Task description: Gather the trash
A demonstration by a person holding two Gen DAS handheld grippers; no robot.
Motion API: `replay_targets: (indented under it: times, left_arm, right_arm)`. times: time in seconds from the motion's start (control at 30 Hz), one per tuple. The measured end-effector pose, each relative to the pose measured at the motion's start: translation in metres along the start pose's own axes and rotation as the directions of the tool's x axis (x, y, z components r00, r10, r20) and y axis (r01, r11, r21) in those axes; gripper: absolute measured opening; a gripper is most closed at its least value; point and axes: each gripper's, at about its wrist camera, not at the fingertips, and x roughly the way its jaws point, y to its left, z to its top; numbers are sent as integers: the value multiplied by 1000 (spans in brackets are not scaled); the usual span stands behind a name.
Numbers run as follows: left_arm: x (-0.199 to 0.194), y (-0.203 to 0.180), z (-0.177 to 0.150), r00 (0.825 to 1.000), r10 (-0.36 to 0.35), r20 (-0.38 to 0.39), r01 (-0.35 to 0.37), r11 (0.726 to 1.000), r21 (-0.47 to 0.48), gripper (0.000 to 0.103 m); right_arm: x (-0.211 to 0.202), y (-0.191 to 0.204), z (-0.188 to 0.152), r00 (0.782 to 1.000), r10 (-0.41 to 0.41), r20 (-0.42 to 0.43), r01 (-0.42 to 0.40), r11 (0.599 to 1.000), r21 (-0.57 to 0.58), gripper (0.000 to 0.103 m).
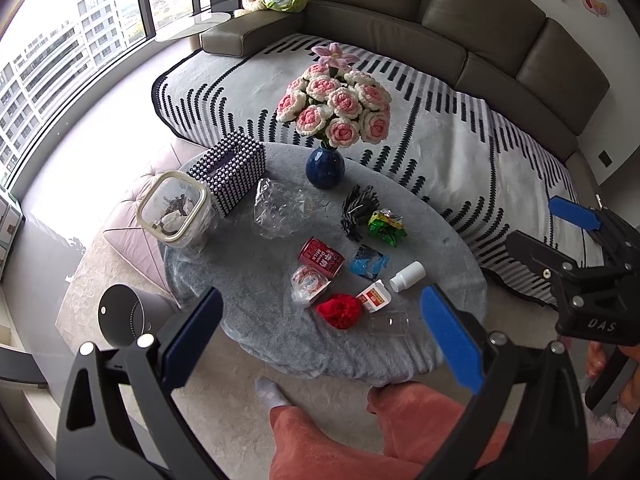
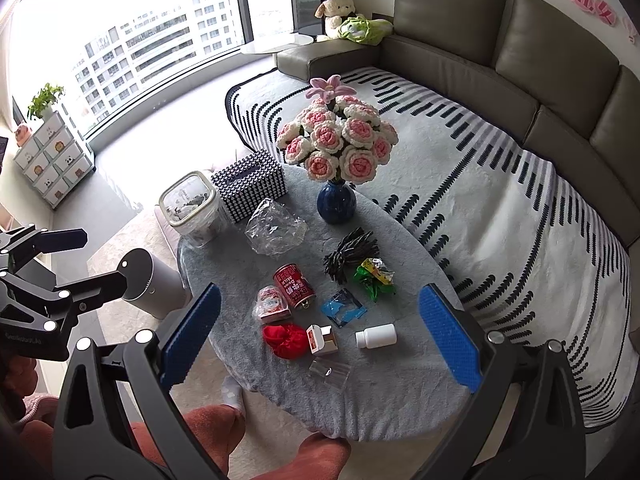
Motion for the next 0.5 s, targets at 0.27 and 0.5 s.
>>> replay_targets:
  times: [0.27, 0.5]
  left_arm:
    - [0, -2, -1, 1000, -2, 1, 2, 1000, 0, 99]
    - [2, -17, -4, 1000, -10, -4, 10, 1000, 6, 99]
  right_arm:
    - [0, 0, 0, 1000, -1, 0, 1, 1000, -1, 96]
    - [-1, -4, -2, 1000, -1, -3, 1, 1000, 8, 96]
